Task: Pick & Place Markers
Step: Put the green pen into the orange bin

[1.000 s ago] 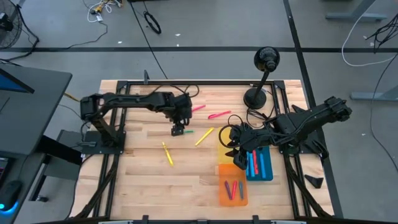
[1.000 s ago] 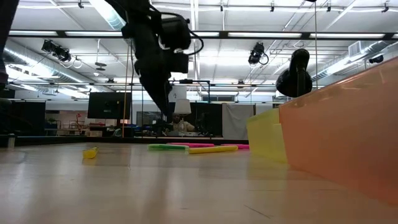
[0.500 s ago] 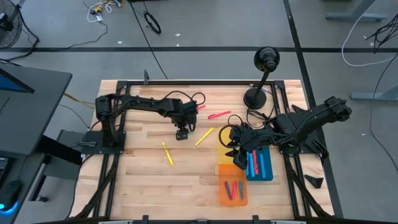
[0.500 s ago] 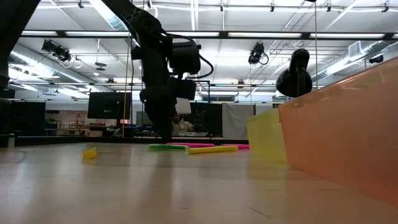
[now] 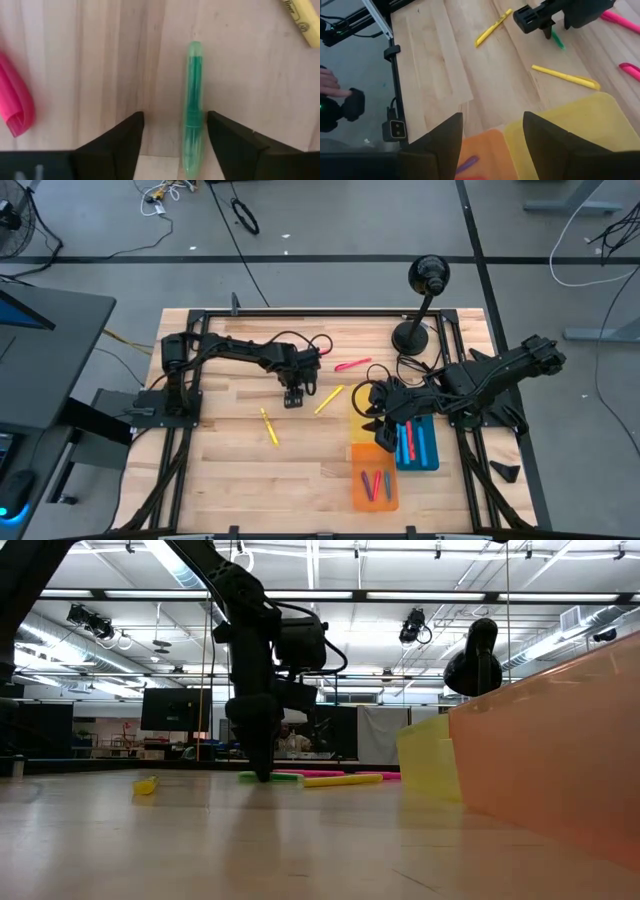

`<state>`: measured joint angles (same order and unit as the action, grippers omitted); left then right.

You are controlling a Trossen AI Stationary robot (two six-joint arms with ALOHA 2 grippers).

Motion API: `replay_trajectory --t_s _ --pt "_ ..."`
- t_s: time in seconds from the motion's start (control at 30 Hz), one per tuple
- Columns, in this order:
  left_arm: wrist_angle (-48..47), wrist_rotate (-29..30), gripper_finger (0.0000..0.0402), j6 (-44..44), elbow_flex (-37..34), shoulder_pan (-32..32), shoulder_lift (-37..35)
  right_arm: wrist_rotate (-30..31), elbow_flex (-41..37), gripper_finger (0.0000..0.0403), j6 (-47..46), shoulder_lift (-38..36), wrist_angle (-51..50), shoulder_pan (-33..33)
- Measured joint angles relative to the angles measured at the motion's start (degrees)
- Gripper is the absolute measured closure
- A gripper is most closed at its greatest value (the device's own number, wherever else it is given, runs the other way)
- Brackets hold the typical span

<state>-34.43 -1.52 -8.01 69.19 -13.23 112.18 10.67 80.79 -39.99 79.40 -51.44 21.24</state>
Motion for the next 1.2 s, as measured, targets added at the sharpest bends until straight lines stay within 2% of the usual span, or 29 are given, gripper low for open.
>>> replay_trajectory --t_s 0.43,0.8,1.2 --pt "0.52 -1.28 0.0359 0.30 -0.09 -0.11 0.15 0.46 0.00 0.0192 0.02 0.00 1.97 -0.81" --pt "-0.56 -2.21 0.0361 2.47 -0.45 -0.04 -2.06 0.46 0.00 0.0192 -0.94 0.00 1.63 -0.81" --pt "-5.24 -2.43 0.0361 1.38 -0.33 6.41 -14.82 0.42 0.00 0.0192 -8.75 0.00 2.63 -0.81"
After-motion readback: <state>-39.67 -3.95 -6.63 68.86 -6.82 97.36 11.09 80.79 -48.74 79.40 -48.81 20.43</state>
